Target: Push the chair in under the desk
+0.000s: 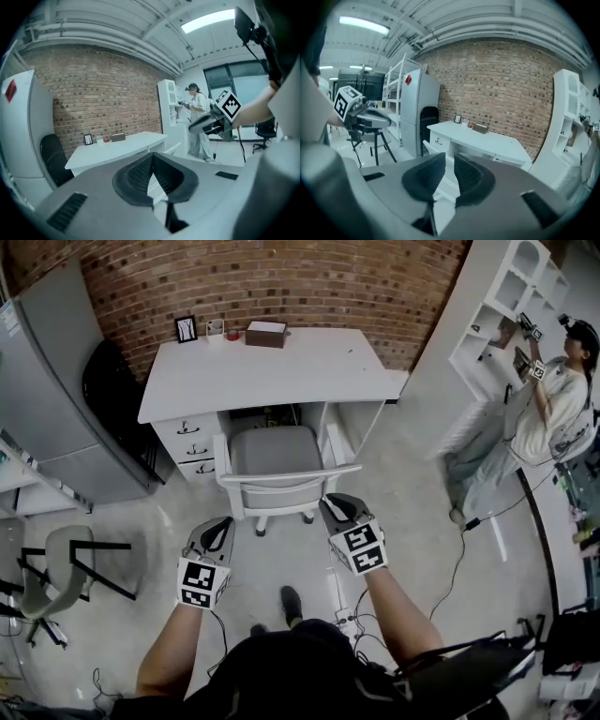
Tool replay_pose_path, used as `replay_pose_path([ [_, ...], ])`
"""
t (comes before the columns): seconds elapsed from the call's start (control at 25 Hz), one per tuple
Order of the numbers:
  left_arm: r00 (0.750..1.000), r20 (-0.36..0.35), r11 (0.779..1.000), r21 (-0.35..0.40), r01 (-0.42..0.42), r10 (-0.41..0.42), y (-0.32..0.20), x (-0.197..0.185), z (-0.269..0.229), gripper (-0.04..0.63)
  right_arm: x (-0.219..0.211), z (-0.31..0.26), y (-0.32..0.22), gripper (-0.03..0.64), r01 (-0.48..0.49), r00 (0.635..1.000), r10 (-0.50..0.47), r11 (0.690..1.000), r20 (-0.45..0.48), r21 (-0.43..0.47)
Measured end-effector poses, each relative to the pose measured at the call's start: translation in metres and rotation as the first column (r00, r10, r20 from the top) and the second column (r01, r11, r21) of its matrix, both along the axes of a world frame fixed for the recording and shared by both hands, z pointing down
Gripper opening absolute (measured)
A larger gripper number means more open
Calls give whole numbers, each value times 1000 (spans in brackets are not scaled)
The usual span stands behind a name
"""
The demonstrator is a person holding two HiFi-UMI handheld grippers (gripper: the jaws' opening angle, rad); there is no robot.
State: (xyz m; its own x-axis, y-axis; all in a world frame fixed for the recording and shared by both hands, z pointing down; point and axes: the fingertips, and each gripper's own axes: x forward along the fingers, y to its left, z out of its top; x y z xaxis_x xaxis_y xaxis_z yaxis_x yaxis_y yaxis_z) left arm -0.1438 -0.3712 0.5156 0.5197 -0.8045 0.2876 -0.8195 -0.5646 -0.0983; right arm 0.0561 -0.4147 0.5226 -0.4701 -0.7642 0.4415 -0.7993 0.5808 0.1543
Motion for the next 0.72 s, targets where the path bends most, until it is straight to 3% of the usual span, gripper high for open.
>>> replay_pose_path([
  [0.16,981,-187,999,-11,41,-42,29,-15,-29,8,-7,-26,20,34,-44,992,42,999,118,13],
  [0.32,957,-279,997,8,79,-73,45,-26,-57,8,-15,-48,35,17,-85,971,81,996,223,9],
  [0.44,955,-287,995,30,92,-80,55,-27,-74,8,-22,-62,48,11,-87,958,77,996,277,24],
  [0.72,953,-273,988,48,147,-129,67,-34,-91,8,-36,-85,72,9,-101,948,73,992,309,76],
])
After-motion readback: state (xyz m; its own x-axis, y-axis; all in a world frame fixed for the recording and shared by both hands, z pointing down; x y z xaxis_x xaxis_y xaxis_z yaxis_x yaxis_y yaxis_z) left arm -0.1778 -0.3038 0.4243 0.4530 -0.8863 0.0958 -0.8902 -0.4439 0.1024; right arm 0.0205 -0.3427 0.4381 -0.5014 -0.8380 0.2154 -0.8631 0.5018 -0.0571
